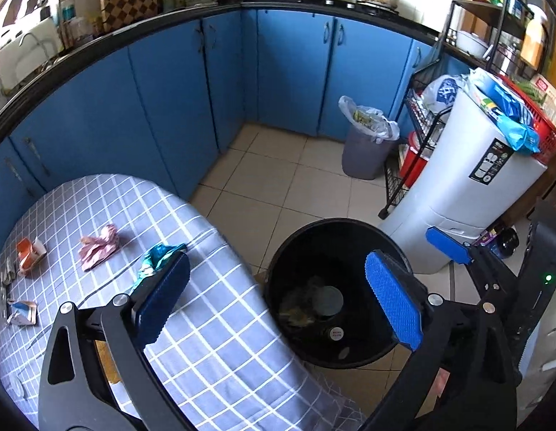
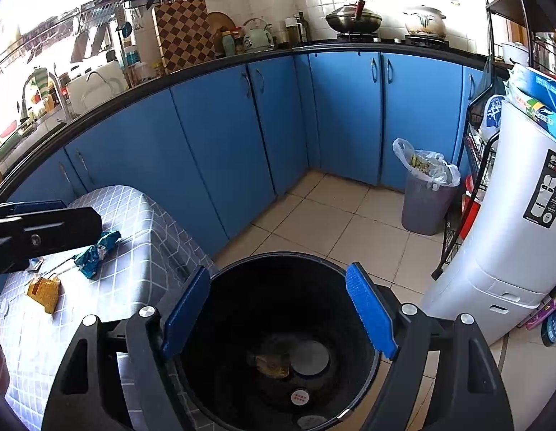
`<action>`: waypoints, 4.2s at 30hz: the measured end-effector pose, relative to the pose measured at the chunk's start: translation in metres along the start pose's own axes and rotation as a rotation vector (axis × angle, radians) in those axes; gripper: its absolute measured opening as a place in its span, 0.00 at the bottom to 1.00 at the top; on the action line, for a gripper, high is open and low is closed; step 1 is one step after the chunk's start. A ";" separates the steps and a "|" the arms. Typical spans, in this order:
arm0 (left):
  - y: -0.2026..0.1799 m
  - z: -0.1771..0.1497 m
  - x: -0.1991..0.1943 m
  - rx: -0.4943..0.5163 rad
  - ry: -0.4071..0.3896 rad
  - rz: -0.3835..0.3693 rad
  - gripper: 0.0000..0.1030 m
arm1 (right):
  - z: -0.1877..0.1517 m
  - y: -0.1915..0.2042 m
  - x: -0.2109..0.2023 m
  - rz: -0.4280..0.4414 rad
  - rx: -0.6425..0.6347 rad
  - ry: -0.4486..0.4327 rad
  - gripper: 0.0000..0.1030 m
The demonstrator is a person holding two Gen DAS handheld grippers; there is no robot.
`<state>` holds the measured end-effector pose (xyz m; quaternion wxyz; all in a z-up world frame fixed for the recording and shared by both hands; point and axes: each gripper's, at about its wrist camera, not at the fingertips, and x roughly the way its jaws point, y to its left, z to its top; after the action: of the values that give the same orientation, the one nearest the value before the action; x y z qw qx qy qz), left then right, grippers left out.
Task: Collect trash
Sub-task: 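Move both tools back over the table toward the carton, then grasp the blue-white carton with the right tool while the left tool grasps the blister pack, then carry carton and blister pack over the black bin and open both tools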
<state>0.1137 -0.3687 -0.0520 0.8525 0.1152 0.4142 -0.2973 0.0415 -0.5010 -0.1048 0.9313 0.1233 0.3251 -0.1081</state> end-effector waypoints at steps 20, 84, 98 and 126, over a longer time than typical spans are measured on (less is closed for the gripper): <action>0.156 -0.061 -0.076 -0.218 -0.083 0.250 0.94 | 0.010 0.135 0.009 0.130 -0.187 0.035 0.74; 0.432 -0.173 -0.064 -0.517 0.002 0.299 0.94 | -0.028 0.460 0.119 0.361 -0.626 0.231 0.31; 0.420 -0.147 -0.027 -0.474 0.064 0.384 0.51 | -0.007 0.428 0.115 0.364 -0.542 0.197 0.30; 0.321 -0.133 -0.122 -0.377 -0.054 0.352 0.34 | 0.004 0.366 -0.004 0.362 -0.587 0.066 0.30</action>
<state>0.1639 -0.0042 -0.0573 0.9084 0.0167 0.4127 -0.0649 0.1436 -0.1553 -0.0413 0.9202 -0.0910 0.3450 0.1609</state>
